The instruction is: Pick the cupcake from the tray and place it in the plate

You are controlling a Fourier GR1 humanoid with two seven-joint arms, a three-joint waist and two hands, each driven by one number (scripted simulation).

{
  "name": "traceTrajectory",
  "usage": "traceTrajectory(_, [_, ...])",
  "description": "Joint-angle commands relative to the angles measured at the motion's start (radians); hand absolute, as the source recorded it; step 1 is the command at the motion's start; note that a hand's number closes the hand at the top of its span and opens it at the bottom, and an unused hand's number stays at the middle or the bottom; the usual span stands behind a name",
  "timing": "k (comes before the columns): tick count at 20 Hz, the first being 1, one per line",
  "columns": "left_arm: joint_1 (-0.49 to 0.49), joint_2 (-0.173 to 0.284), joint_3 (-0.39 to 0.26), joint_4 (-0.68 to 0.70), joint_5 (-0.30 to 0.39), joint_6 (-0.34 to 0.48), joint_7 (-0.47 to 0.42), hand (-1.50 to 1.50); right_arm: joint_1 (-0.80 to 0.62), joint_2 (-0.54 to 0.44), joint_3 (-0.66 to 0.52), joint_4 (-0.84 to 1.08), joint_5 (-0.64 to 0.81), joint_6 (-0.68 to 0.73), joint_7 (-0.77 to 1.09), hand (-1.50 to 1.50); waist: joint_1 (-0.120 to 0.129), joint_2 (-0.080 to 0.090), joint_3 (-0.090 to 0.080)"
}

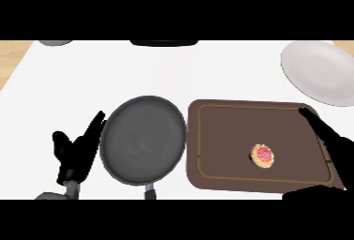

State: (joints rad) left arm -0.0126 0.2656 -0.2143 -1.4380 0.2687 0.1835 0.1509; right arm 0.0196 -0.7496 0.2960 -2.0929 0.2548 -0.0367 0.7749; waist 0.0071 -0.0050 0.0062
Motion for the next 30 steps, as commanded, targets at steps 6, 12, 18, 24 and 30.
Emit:
traceTrajectory(6, [0.005, -0.051, 0.005, 0.011, -0.025, -0.012, 0.055, 0.0, 0.005, 0.162, 0.072, 0.047, 0.136, 0.034, 0.001, -1.5, -0.009, 0.004, -0.006])
traceTrajectory(12, [-0.005, -0.057, 0.017, 0.0, -0.031, -0.018, 0.101, 0.0, -0.114, 0.197, 0.074, 0.117, 0.208, 0.124, 0.122, -1.5, -0.004, 0.006, -0.006])
traceTrajectory(18, [-0.003, -0.063, 0.051, 0.049, -0.054, -0.05, 0.057, 0.0, -0.121, 0.249, 0.055, 0.156, 0.256, 0.186, 0.118, -1.5, -0.006, 0.005, -0.006])
traceTrajectory(24, [-0.017, -0.076, 0.076, 0.038, -0.066, -0.071, 0.062, 0.0, -0.083, 0.327, 0.064, 0.294, 0.326, 0.155, -0.019, -1.5, -0.006, 0.006, -0.006])
traceTrajectory(30, [0.068, -0.092, 0.05, -0.021, -0.085, -0.076, 0.043, 0.0, -0.126, 0.336, 0.108, 0.366, 0.341, 0.252, -0.043, 1.5, 0.001, 0.005, -0.006])
